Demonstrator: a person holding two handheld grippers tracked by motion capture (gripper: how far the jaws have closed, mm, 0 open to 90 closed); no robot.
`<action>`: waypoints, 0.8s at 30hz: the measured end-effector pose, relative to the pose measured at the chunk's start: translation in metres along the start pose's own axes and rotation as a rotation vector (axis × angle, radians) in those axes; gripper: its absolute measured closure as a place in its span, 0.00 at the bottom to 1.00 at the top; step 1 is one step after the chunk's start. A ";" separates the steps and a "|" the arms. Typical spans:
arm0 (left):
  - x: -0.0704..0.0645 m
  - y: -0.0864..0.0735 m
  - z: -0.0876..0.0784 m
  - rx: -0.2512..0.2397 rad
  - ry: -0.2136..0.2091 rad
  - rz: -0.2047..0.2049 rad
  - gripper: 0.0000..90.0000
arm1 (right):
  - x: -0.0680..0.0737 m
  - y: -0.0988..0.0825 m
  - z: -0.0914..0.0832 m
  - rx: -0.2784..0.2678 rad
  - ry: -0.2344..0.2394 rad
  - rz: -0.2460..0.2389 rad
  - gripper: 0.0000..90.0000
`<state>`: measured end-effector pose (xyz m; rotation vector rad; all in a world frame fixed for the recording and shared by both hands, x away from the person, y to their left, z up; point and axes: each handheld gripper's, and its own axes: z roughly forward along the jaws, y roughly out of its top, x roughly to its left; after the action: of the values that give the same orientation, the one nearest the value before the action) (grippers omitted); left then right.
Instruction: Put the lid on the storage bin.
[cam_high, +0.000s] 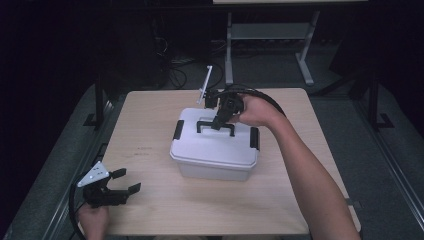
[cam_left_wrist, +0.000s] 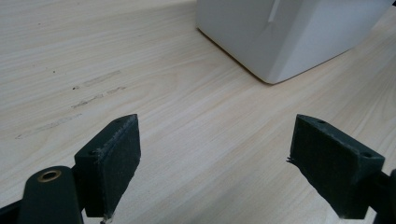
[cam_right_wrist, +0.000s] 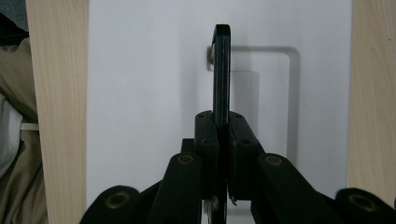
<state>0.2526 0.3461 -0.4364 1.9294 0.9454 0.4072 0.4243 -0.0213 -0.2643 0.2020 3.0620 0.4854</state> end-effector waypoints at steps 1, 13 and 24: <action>0.000 0.000 0.000 -0.001 0.000 0.000 0.17 | 0.000 0.000 0.000 -0.001 0.000 0.000 0.93; 0.000 0.000 0.000 -0.002 0.001 -0.001 0.17 | -0.001 0.000 0.002 0.002 0.004 0.002 0.93; 0.000 -0.001 -0.001 -0.004 0.002 -0.008 0.17 | -0.004 -0.001 0.004 -0.009 0.011 0.005 0.93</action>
<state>0.2517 0.3474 -0.4365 1.9210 0.9527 0.4065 0.4288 -0.0219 -0.2683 0.2068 3.0701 0.5029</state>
